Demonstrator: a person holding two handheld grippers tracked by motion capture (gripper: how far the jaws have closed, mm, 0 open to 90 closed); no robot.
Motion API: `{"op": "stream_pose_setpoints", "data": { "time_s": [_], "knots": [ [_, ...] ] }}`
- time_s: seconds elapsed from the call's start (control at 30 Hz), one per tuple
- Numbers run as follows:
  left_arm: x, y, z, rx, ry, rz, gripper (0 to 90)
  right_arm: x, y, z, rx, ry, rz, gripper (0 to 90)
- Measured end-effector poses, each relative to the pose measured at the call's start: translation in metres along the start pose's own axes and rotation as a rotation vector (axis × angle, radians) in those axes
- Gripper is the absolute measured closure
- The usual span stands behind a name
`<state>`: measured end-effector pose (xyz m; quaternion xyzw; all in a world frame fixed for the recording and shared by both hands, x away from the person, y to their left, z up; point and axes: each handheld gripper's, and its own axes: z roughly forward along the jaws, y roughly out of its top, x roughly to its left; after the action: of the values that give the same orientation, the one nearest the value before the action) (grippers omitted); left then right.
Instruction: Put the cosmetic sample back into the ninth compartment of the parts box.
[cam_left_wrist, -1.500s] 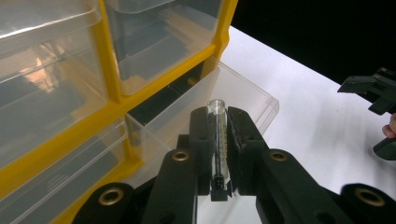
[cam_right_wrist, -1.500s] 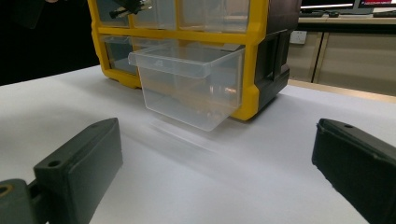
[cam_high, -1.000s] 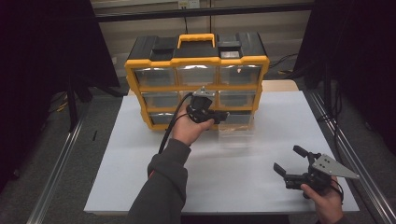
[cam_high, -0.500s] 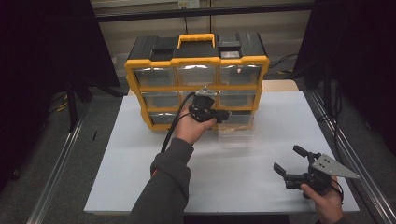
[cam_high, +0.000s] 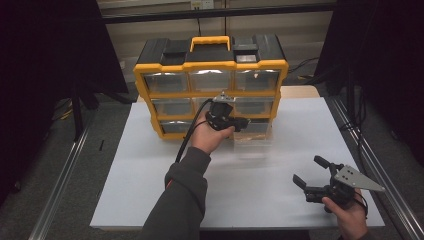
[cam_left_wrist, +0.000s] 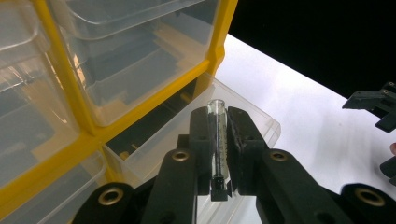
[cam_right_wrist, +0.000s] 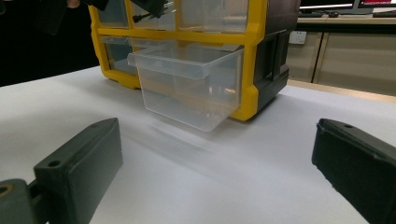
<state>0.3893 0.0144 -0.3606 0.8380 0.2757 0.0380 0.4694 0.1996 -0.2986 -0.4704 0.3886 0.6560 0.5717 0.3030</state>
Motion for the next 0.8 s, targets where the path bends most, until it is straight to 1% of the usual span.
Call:
{"op": "stream_pose_setpoints", "data": {
  "time_s": [0.03, 0.07, 0.2, 0.23, 0.4, 0.43, 0.6, 0.63, 0.7, 0.8],
  "knots": [
    [0.0, 0.0, 0.001, 0.002, 0.001, 0.0, 81.3, 0.0, 0.0, 0.0, 0.001, 0.0, 0.001, 1.0],
    [0.0, -0.001, 0.002, -0.006, 0.002, -0.001, 81.3, 0.0, 0.0, 0.0, 0.0, 0.001, 0.001, 1.0],
    [0.0, -0.001, 0.004, -0.001, 0.001, 0.0, 81.3, 0.0, 0.0, 0.0, -0.002, 0.0, 0.002, 1.0],
    [0.0, -0.001, 0.005, -0.011, -0.001, 0.0, 81.3, 0.0, 0.0, 0.0, -0.002, 0.0, 0.002, 1.0],
    [0.0, -0.002, 0.008, -0.004, 0.003, -0.002, 81.2, 0.0, 0.0, 0.0, 0.0, 0.001, 0.001, 1.0],
    [0.0, -0.002, 0.009, -0.013, 0.0, -0.003, 81.2, 0.0, 0.0, 0.0, -0.001, 0.001, 0.003, 1.0],
    [-0.001, -0.002, 0.011, -0.002, 0.0, 0.004, 81.2, 0.0, 0.0, 0.0, -0.001, 0.001, 0.003, 1.0],
    [-0.001, -0.003, 0.012, -0.013, -0.002, 0.004, 81.2, 0.0, 0.0, 0.0, -0.001, 0.001, 0.003, 1.0],
    [-0.001, -0.003, 0.013, -0.012, 0.001, 0.004, 81.2, 0.0, 0.0, 0.0, -0.001, 0.002, 0.005, 1.1],
    [-0.001, -0.003, 0.014, -0.001, 0.003, 0.004, 81.2, 0.0, 0.0, 0.0, -0.001, 0.002, 0.005, 1.1]
  ]
}}
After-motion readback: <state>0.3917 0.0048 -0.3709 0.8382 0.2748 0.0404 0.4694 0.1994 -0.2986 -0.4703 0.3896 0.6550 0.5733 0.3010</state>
